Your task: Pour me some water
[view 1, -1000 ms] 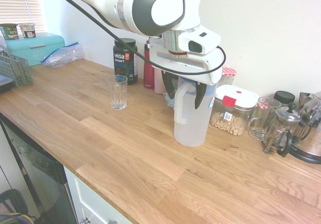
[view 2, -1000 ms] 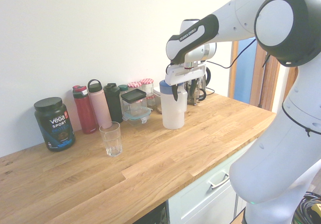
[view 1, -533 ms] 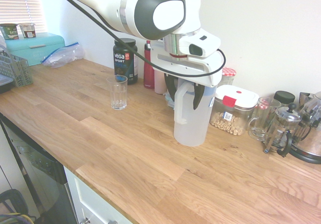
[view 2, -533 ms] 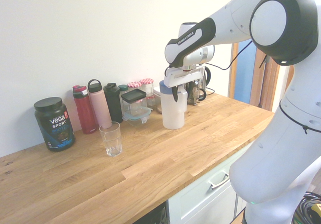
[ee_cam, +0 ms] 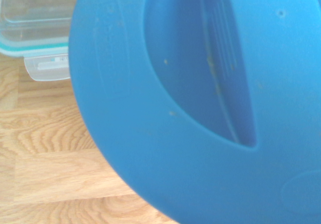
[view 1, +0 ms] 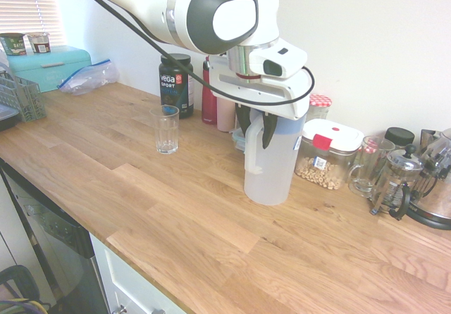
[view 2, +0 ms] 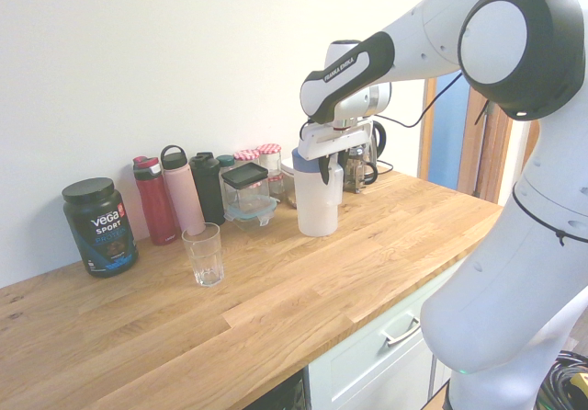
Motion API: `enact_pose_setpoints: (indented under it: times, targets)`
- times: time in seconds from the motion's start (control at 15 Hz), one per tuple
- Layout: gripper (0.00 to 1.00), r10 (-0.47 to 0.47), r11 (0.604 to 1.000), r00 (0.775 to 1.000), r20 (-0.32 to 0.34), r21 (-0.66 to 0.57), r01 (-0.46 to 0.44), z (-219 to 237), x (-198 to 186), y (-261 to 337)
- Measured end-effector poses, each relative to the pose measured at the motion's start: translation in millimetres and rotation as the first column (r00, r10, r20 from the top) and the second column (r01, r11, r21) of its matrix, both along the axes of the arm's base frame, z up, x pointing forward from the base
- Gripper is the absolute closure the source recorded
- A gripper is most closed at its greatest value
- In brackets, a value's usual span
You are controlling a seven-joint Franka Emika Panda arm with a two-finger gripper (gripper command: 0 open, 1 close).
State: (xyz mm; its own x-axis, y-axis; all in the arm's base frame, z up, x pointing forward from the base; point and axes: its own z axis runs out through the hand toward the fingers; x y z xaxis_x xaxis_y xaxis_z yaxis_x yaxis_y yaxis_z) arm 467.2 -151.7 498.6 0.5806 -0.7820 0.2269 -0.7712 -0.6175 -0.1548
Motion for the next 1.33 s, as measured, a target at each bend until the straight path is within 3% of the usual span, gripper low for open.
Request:
enact_pose_setpoints:
  times: [0.6, 0.93, 1.13, 1.33]
  targets:
    - [1.00, 0.008, 1.000, 1.000, -0.006, -0.001, -0.008, 4.5, -0.3, 4.4]
    - [1.00, 0.071, 0.997, 0.997, -0.012, -0.015, -0.071, 46.9, -11.8, 30.0]
    - [1.00, 0.194, 0.980, 0.979, -0.059, -0.026, -0.196, 68.7, -19.4, 64.8]
    - [1.00, 0.331, 0.938, 0.931, -0.152, -0.059, -0.342, 82.7, -18.5, 101.9]
